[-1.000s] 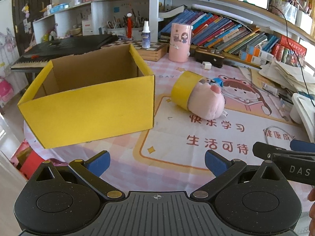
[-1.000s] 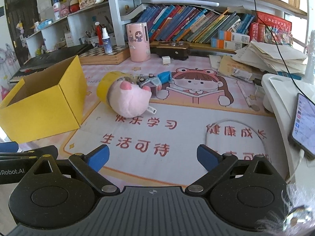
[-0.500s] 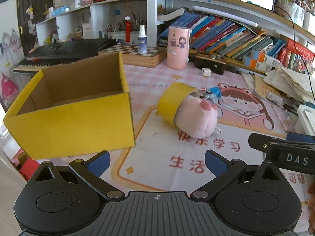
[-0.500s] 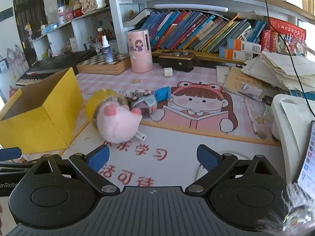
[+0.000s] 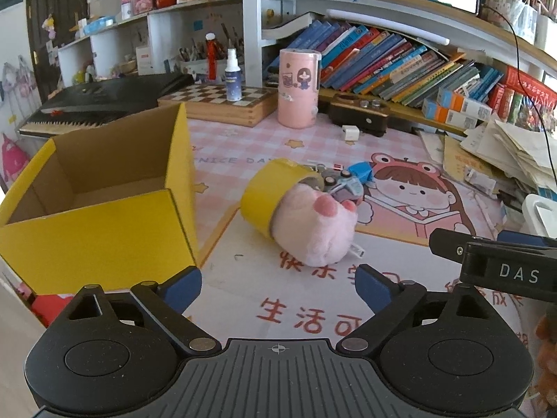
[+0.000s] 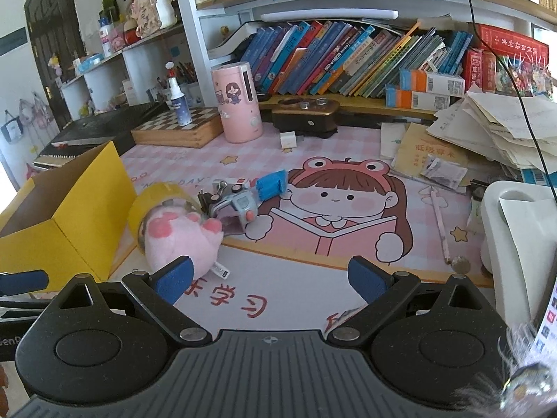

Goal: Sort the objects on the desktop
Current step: 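Grasp the pink plush pig with the left gripper, pulling it from the tape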

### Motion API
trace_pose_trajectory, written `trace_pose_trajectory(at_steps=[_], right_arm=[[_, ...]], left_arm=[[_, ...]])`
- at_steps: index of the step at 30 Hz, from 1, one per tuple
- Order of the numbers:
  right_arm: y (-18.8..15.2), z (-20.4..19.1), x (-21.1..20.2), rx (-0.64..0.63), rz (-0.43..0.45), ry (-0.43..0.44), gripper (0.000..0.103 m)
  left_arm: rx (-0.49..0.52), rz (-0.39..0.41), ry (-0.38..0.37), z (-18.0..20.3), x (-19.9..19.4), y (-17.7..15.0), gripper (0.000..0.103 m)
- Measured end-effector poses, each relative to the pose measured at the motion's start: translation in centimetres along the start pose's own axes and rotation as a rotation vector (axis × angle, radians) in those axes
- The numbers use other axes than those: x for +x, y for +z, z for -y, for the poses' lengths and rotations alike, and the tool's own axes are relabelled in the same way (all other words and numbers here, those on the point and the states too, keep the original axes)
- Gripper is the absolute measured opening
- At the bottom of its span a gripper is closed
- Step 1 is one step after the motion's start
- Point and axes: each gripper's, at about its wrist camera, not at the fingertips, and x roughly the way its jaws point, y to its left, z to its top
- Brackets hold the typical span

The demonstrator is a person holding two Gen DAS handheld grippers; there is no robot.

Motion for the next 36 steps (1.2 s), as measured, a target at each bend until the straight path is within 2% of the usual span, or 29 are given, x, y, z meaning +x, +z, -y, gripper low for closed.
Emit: trace_pose_trajectory(at_steps=[12, 25, 36], right_arm=[[0.7, 3.0, 0.8, 0.032, -0.012, -0.006, 0.097], [1.5, 3.8, 1.4, 0.027, -0.005, -0.006, 0.097], [1.8, 4.6, 1.9, 0.033, -0.014, -0.026, 0.097]], left_arm=[[0.010, -0.026, 0.001, 2.5, 1.9, 1.1, 0.096], [-0.007, -0.047, 0.014, 2.5, 4.0, 2.2, 0.096], [-0.133, -0.109, -0.008, 1.8, 7.9, 2.7, 0.096]])
